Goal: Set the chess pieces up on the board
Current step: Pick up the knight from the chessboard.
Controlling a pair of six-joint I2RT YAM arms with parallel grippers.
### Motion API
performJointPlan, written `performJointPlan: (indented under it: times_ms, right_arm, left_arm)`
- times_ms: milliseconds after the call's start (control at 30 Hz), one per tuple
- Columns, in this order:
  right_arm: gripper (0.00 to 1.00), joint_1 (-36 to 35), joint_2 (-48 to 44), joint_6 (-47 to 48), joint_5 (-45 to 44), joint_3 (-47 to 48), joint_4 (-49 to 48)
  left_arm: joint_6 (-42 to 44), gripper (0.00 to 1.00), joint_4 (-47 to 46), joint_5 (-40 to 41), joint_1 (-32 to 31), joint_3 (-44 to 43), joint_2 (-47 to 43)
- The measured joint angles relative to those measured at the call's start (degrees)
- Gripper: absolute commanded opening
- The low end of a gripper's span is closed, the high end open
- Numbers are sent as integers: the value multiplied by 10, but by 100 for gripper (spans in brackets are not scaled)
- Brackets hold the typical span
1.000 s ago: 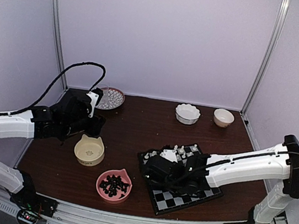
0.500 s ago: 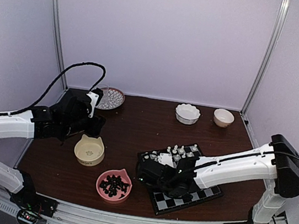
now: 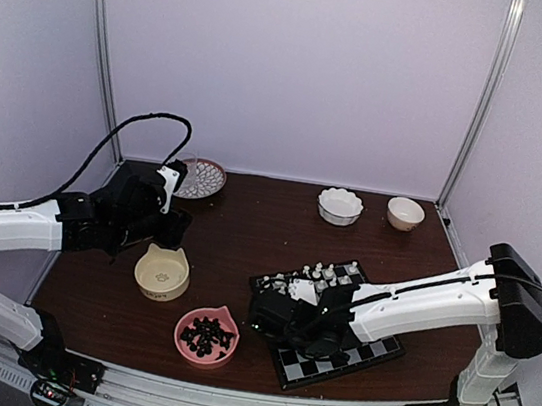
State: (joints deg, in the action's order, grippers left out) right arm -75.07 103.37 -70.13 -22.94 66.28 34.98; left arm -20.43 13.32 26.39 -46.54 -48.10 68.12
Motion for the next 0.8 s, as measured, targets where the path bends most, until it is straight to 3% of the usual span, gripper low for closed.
performJointPlan:
  times_ms: [233,667,800]
  right_arm:
    - [15,0,0,-6,2,0,0]
    - [14,5,2,-5,9,0,-2]
    - [7,5,2,-1,12,0,-8]
  left_arm:
    - [0,58,0,-1,0,0,-1]
    - [0,58,0,-2,0,0,-1]
    - [0,57,0,-3,0,0,-3]
